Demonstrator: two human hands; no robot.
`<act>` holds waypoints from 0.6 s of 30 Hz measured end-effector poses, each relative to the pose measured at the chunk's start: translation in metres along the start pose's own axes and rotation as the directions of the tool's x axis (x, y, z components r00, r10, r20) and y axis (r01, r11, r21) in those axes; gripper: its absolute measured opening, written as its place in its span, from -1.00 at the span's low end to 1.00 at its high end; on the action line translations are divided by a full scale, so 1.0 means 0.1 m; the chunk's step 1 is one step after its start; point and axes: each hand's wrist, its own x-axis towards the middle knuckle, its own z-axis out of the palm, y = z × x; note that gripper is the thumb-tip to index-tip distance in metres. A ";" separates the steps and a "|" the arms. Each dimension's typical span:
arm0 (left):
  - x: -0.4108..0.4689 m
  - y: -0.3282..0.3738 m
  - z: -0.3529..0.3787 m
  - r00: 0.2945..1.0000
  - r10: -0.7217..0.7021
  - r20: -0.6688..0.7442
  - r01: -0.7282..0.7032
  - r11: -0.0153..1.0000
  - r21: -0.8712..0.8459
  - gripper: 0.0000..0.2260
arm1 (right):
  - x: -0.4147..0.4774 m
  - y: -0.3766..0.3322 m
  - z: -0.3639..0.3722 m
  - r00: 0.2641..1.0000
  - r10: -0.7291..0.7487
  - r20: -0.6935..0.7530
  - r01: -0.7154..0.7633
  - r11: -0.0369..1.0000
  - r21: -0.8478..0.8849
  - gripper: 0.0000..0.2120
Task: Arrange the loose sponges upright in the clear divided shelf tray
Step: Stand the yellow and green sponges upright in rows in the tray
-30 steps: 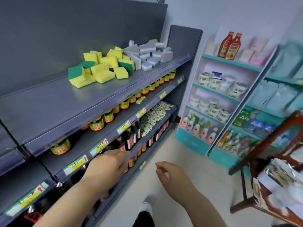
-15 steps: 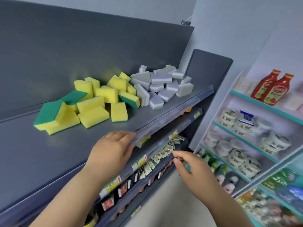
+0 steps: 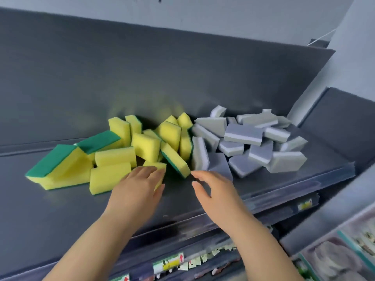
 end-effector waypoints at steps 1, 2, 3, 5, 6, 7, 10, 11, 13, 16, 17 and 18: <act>0.05 0.03 0.02 0.999 -0.034 0.006 0.034 0.999 0.019 -0.63 | 0.14 0.04 -0.04 0.999 -0.049 0.024 0.049 0.999 -0.007 -0.68; 0.10 0.05 0.05 0.997 -0.070 0.014 0.070 0.997 0.037 -0.63 | 0.27 0.06 -0.06 0.994 -0.102 0.047 0.103 0.994 -0.021 -0.68; 0.13 0.07 0.08 0.994 -0.107 0.022 0.105 0.993 0.052 -0.63 | 0.40 0.09 -0.07 0.986 -0.148 0.075 0.151 0.988 -0.042 -0.68; 0.16 0.11 0.16 0.985 -0.168 0.034 0.165 0.984 0.068 -0.64 | 0.60 0.14 -0.06 0.964 -0.234 0.123 0.247 0.964 -0.100 -0.67; 0.17 0.13 0.18 0.981 -0.192 0.039 0.189 0.979 0.071 -0.63 | 0.67 0.15 -0.05 0.949 -0.284 0.137 0.300 0.946 -0.119 -0.67; 0.17 0.14 0.20 0.977 -0.211 0.039 0.208 0.975 0.077 -0.61 | 0.73 0.17 -0.02 0.932 -0.327 0.156 0.348 0.928 -0.135 -0.67; 0.17 0.22 0.24 0.964 -0.261 0.050 0.253 0.960 0.122 -0.49 | 0.84 0.22 0.04 0.866 -0.465 0.186 0.495 0.849 -0.186 -0.70; 0.17 0.24 0.25 0.957 -0.285 0.057 0.275 0.952 0.136 -0.46 | 0.86 0.24 0.05 0.846 -0.505 0.170 0.532 0.820 -0.212 -0.71; 0.17 0.29 0.28 0.940 -0.336 0.063 0.323 0.934 0.155 -0.45 | 0.91 0.29 0.07 0.831 -0.534 0.157 0.557 0.789 -0.262 -0.69; 0.16 0.31 0.32 0.932 -0.358 0.063 0.346 0.926 0.152 -0.47 | 0.95 0.35 0.10 0.841 -0.499 0.210 0.541 0.789 -0.291 -0.62; 0.16 0.31 0.32 0.933 -0.355 0.061 0.343 0.928 0.144 -0.48 | 0.96 0.36 0.12 0.851 -0.485 0.203 0.525 0.797 -0.297 -0.61; 0.15 0.32 0.32 0.933 -0.355 0.063 0.345 0.929 0.134 -0.47 | 0.96 0.36 0.13 0.859 -0.476 0.186 0.511 0.802 -0.310 -0.61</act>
